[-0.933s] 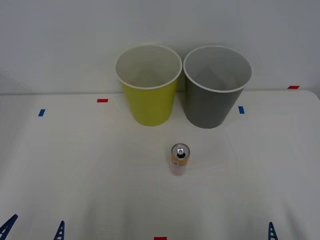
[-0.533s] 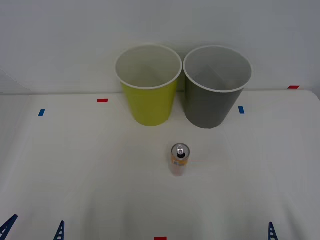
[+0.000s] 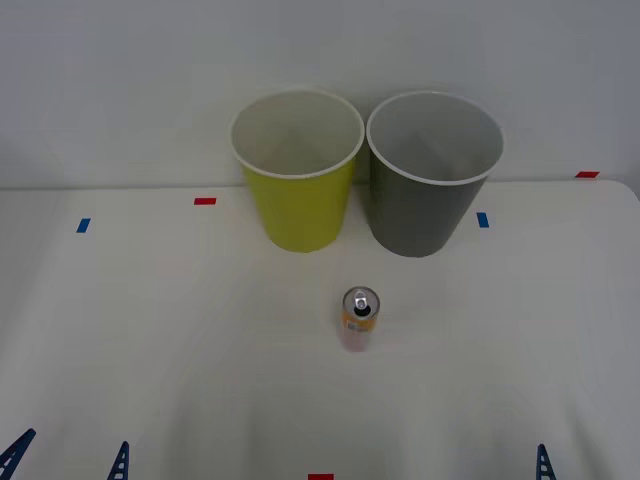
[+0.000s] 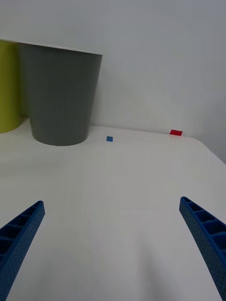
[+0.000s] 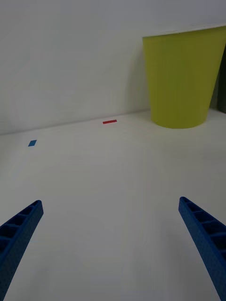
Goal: Put cans in the gray bin and PET bottles in the light green bin.
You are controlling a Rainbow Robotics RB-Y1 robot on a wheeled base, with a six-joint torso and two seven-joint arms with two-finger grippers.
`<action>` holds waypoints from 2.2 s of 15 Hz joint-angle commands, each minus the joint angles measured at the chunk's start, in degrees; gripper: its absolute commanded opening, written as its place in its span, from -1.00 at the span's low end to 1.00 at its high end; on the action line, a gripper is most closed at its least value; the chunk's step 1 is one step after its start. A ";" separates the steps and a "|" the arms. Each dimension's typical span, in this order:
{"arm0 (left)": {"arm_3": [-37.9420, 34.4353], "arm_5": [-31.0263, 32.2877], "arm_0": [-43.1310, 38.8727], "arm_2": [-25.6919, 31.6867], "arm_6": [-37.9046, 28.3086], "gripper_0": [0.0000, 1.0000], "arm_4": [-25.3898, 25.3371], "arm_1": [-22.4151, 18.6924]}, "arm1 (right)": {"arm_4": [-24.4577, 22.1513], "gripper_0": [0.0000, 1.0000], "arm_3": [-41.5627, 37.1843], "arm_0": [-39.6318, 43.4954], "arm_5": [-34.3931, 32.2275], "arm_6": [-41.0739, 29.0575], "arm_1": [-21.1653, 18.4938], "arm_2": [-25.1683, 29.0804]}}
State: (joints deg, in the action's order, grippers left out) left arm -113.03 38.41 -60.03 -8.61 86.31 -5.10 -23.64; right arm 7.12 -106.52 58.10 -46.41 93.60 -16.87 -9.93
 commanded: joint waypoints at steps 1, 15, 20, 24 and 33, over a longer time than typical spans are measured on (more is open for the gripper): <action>0.00 0.00 0.00 0.00 0.00 1.00 0.00 0.00 | 0.00 1.00 0.00 0.00 0.00 0.00 0.00 0.00; 0.00 0.00 0.00 0.00 0.00 1.00 0.00 0.00 | 0.00 1.00 0.00 0.00 0.00 0.00 0.00 0.00; 0.00 0.00 0.00 0.00 0.00 1.00 0.00 0.00 | 0.00 1.00 0.00 0.00 0.00 0.00 0.00 0.00; 0.00 0.00 0.00 0.00 0.00 1.00 0.00 0.00 | 0.00 1.00 2.28 -0.53 0.62 0.09 0.70 -0.26; 0.00 0.00 0.00 0.00 0.00 1.00 0.00 0.00 | 0.35 1.00 5.54 -8.79 -2.11 1.93 -4.48 -10.28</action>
State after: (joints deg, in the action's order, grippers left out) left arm -113.03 38.41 -60.03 -8.61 86.31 -5.10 -23.64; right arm 7.49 -101.63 50.76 -48.50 95.11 -20.36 -18.87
